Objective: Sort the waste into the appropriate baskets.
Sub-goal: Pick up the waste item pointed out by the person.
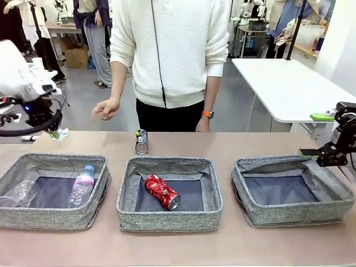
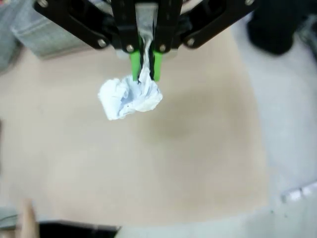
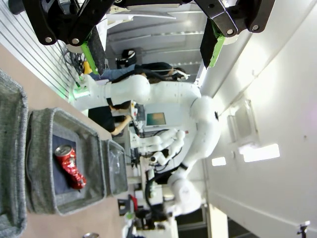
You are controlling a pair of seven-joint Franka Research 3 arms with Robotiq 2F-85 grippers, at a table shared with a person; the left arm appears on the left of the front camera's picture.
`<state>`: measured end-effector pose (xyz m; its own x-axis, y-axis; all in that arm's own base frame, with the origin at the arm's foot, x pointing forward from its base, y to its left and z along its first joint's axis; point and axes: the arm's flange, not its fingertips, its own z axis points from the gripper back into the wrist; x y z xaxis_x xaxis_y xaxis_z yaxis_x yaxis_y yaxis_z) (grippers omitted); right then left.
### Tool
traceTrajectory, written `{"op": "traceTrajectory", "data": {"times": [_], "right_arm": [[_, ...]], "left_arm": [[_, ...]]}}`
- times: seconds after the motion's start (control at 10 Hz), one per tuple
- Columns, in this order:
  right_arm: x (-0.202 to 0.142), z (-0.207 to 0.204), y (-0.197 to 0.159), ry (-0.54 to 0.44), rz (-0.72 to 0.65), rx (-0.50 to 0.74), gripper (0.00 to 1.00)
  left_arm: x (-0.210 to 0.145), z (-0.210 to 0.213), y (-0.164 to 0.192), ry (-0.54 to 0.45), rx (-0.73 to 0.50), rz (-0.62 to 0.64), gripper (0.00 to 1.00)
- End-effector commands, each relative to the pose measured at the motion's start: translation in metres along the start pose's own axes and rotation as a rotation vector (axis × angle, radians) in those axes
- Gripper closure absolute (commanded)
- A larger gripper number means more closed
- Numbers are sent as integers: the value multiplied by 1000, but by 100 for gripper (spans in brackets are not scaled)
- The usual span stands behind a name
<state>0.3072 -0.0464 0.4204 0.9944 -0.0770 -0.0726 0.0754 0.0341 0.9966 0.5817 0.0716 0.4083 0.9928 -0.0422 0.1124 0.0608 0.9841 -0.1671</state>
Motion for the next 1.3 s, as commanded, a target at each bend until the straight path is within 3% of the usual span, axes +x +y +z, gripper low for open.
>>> {"op": "traceTrajectory", "data": {"times": [0.0,0.1,0.2,0.3,0.4,0.5,0.6,0.7,0.8,0.9,1.2], "right_arm": [[0,-1,2,3,9,15,0],[0,-1,2,3,9,15,0],[0,-1,2,3,9,15,0],[0,-1,2,3,9,15,0],[0,-1,2,3,9,15,0],[0,-1,2,3,9,15,0],[0,-1,2,3,9,15,0],[0,-1,2,3,9,15,0],[0,-1,2,3,9,15,0],[0,-1,2,3,9,15,0],[0,-1,2,3,9,15,0]], "left_arm": [[-91,77,-36,-40,-100,91,100],[-124,87,-54,-141,-145,191,100],[-164,87,-70,-112,-137,-49,100],[-185,83,-78,-92,-144,-157,100],[-182,74,-73,-37,-57,-164,100],[-154,61,-57,39,-11,-134,100],[-186,89,-85,-63,-123,-96,100],[-186,89,-85,-63,-123,-96,100],[-187,69,-79,-9,-77,-129,92],[-191,58,-87,4,-124,-139,92],[-213,87,-120,-63,-143,-30,92]]}}
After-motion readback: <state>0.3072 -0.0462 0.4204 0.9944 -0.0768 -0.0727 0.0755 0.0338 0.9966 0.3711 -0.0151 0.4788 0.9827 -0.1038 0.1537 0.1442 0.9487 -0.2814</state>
